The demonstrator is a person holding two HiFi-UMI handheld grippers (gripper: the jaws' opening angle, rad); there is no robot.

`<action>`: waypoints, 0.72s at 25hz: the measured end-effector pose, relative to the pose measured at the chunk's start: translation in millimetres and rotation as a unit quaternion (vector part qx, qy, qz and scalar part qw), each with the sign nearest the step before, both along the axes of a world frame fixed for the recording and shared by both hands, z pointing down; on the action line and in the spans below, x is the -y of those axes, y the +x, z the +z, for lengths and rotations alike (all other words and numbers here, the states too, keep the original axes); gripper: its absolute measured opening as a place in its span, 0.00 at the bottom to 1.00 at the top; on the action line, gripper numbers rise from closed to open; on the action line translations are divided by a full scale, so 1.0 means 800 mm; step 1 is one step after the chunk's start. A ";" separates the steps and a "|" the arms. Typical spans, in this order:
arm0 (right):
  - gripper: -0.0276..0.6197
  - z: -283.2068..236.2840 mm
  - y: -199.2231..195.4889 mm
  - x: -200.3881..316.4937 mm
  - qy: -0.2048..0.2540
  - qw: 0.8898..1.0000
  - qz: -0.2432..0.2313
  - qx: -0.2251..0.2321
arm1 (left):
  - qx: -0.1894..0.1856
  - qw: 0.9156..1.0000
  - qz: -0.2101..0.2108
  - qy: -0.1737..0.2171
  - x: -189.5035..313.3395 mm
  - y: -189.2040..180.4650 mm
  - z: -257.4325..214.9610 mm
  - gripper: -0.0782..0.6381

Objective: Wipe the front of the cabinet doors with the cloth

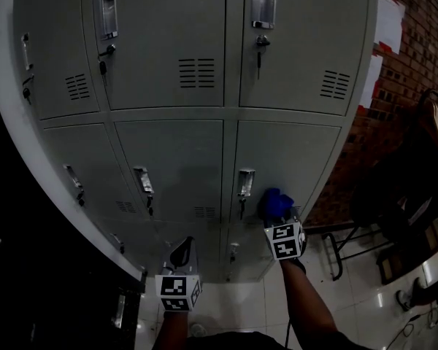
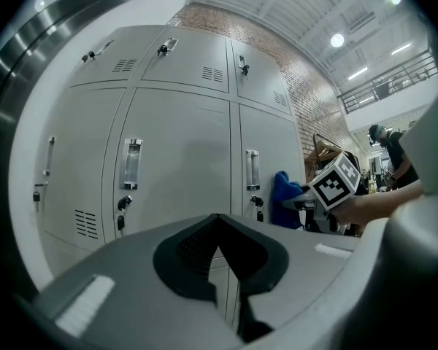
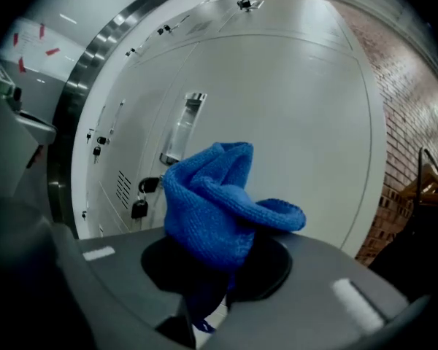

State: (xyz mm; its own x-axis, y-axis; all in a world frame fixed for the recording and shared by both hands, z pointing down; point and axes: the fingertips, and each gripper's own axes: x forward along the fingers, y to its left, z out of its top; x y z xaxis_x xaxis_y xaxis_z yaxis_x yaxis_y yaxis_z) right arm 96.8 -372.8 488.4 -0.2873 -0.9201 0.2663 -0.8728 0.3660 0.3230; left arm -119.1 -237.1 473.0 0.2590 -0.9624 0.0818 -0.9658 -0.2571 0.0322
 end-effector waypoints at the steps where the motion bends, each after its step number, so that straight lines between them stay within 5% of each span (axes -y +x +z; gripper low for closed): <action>1: 0.16 0.000 -0.012 -0.001 0.000 1.000 -0.004 0.002 | -0.001 1.000 0.001 0.000 0.001 0.001 0.000 0.12; 11: 0.16 -0.007 -0.087 -0.006 -0.007 0.998 -0.065 0.004 | -0.009 1.000 -0.003 -0.005 0.005 -0.002 0.006 0.12; 15: 0.16 -0.029 -0.030 -0.016 0.034 0.999 -0.028 0.014 | -0.013 1.000 -0.002 -0.005 0.012 -0.001 0.007 0.12; 18: 0.16 -0.018 0.049 -0.015 0.041 0.998 0.034 -0.019 | -0.014 1.000 -0.001 -0.005 0.017 -0.001 0.005 0.12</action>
